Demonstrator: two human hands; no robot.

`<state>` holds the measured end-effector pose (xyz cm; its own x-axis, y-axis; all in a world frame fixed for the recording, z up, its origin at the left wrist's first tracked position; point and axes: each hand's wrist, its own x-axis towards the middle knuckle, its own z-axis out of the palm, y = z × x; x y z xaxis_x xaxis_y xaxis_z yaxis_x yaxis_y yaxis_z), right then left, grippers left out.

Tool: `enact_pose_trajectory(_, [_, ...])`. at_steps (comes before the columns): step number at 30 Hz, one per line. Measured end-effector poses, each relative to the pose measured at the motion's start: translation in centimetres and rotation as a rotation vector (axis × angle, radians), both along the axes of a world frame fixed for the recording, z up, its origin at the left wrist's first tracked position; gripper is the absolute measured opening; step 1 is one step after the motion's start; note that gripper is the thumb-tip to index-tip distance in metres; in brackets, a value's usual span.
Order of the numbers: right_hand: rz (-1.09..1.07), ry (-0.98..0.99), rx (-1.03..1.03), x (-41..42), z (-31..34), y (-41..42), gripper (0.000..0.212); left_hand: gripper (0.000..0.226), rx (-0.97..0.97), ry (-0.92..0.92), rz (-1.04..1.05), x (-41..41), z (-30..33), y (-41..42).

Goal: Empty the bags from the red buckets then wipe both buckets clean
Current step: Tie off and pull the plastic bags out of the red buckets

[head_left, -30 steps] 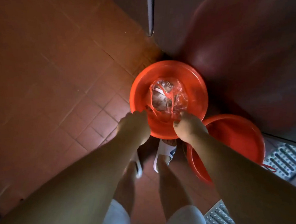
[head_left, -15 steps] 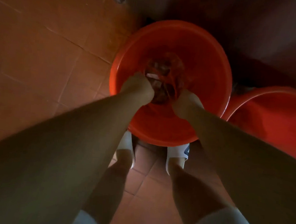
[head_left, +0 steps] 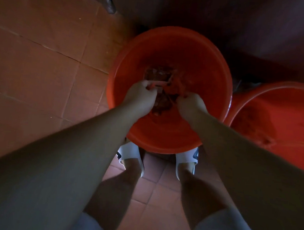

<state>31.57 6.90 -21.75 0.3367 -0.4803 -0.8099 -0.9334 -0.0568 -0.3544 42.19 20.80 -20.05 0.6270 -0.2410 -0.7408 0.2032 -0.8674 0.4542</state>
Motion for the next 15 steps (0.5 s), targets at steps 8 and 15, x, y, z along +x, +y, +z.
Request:
enact_pose_trajectory(8, [-0.356, -0.255, 0.260, -1.6, 11.3, 1.6, 0.020, 0.020, -0.164, 0.254, 0.057, -2.9, 7.7, 0.7])
enact_pose_trajectory(15, [-0.412, -0.373, 0.310, -1.3, 15.4, 3.6, 0.024, 0.044, -0.134, 0.369, -0.143, -3.5, 11.1, -0.3])
